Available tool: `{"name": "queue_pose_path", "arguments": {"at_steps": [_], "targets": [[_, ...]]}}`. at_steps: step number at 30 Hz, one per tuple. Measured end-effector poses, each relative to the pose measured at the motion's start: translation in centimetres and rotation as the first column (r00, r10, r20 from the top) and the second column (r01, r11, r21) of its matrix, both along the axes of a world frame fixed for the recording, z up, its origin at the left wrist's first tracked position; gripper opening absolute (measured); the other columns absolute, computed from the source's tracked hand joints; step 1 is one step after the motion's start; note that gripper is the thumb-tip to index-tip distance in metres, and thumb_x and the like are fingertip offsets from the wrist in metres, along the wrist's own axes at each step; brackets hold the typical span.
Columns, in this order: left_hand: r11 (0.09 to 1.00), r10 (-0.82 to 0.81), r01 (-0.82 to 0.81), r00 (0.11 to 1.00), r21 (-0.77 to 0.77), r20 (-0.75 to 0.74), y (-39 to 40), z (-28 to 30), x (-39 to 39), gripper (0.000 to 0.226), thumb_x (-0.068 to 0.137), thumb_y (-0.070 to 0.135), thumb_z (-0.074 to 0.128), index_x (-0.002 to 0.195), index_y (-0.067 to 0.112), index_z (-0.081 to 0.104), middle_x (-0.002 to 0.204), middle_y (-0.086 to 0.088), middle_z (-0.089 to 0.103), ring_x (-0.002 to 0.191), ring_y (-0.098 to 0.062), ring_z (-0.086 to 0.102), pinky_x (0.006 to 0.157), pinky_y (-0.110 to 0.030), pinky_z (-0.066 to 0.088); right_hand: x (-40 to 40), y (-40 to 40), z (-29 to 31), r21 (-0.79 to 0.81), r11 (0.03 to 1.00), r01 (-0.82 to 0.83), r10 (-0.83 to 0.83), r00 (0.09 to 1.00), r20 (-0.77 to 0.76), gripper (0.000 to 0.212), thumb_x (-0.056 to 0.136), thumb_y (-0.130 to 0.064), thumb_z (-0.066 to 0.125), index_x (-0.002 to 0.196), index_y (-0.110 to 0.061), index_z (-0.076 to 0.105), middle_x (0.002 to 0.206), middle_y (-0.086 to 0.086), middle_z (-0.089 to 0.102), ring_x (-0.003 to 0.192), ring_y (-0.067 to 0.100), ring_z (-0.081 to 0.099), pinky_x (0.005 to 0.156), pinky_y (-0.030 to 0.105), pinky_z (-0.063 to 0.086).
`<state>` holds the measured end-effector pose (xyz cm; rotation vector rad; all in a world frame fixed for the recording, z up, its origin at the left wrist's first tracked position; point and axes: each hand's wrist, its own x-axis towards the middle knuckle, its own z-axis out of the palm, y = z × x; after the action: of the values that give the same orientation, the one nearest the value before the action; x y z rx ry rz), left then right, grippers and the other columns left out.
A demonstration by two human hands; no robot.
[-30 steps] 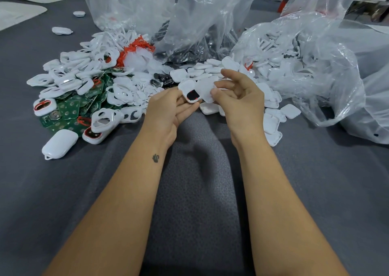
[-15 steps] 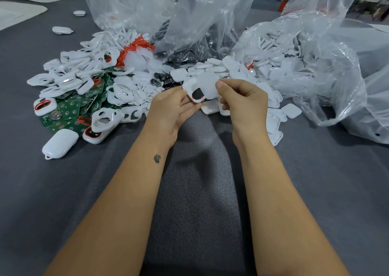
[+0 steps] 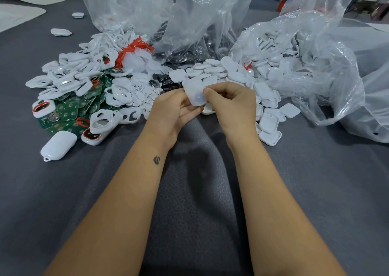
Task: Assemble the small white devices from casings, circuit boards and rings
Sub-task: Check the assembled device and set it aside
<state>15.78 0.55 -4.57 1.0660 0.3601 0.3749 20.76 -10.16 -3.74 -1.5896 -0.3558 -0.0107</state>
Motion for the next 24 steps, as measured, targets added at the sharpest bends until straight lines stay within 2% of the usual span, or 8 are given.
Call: {"name": "queue_pose_path", "arguments": {"at_steps": [3,7,11,19,24], "targets": [[1.0,0.008,-0.009,1.0,-0.007,-0.012,0.04,0.05,0.0,0.022,0.092,0.0,0.053,0.087,0.01,0.072,0.084,-0.007,0.076,0.078,-0.016,0.074,0.065,-0.023,0.057,0.12,-0.04,-0.19,-0.059,0.998,0.025,-0.024,1.0,0.02,0.022,0.078,-0.007,0.068,0.065,-0.024,0.07,0.066,0.001,0.069,0.062,0.005,0.059,0.063,0.023,0.05],[0.999,0.029,-0.03,0.999,-0.032,-0.024,0.0,0.06,0.12,0.021,0.092,-0.002,0.05,0.091,0.006,0.07,0.085,-0.011,0.076,0.08,-0.021,0.074,0.067,-0.026,0.059,0.37,-0.06,-0.43,-0.109,0.991,0.078,-0.072,0.996,0.058,0.023,0.078,-0.009,0.066,0.062,-0.027,0.068,0.057,-0.015,0.063,0.058,-0.003,0.054,0.061,0.016,0.044],[0.997,0.053,-0.055,0.998,-0.059,-0.034,-0.06,0.11,0.17,0.02,0.093,-0.002,0.049,0.089,0.005,0.068,0.078,-0.01,0.075,0.075,-0.021,0.074,0.064,-0.026,0.059,0.62,-0.14,-0.48,-0.085,0.99,0.116,-0.111,0.992,0.066,0.025,0.08,-0.011,0.067,0.063,-0.03,0.067,0.057,-0.02,0.063,0.058,-0.006,0.054,0.062,0.015,0.042],[0.998,0.03,-0.031,0.999,-0.048,-0.037,0.0,-0.06,0.22,0.019,0.092,-0.004,0.048,0.088,0.0,0.067,0.082,-0.015,0.073,0.076,-0.021,0.074,0.063,-0.025,0.058,0.27,0.24,-0.5,-0.097,0.987,0.127,-0.119,0.989,0.084,0.024,0.081,-0.009,0.066,0.067,-0.028,0.068,0.061,-0.013,0.064,0.057,-0.006,0.054,0.057,0.007,0.04],[1.0,0.002,-0.003,0.999,-0.021,-0.037,0.04,-0.16,0.2,0.021,0.091,-0.005,0.048,0.086,0.001,0.067,0.081,-0.014,0.074,0.078,-0.022,0.074,0.064,-0.025,0.058,0.34,0.36,-0.55,-0.14,0.976,0.169,-0.157,0.983,0.094,0.02,0.081,-0.01,0.065,0.069,-0.026,0.068,0.06,-0.013,0.06,0.056,-0.004,0.052,0.057,0.008,0.04]]}}
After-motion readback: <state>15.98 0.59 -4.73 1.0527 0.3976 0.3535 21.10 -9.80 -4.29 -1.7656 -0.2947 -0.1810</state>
